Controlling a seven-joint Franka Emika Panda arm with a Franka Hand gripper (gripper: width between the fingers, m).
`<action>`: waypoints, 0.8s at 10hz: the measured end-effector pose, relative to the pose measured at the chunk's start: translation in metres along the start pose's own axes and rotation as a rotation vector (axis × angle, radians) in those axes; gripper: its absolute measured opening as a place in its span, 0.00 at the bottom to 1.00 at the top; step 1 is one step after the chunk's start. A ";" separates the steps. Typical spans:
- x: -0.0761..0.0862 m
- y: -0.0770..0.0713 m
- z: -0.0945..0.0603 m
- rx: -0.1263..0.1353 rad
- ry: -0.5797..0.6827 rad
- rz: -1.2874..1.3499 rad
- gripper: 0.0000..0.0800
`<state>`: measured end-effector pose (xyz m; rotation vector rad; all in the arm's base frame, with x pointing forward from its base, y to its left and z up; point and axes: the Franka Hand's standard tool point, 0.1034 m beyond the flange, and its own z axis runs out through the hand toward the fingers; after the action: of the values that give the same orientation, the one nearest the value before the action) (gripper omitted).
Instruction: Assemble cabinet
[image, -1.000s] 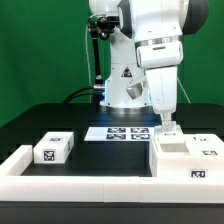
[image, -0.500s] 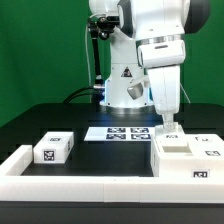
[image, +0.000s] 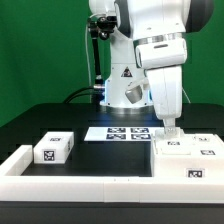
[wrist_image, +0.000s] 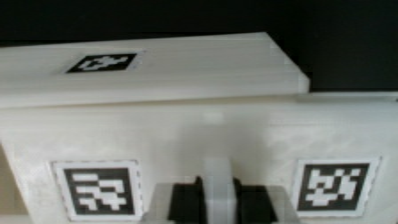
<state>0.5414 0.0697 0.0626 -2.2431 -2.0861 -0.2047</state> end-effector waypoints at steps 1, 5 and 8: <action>0.000 0.000 0.000 0.000 0.000 0.000 0.08; 0.000 0.024 0.000 -0.013 0.014 -0.023 0.08; 0.004 0.043 0.003 0.020 0.022 -0.031 0.08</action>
Offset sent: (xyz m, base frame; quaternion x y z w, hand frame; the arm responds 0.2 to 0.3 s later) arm 0.0279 0.0025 -0.0033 -0.0281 0.0188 -0.0389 0.9987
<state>0.5843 0.0708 0.0614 -2.1892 -2.1036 -0.2083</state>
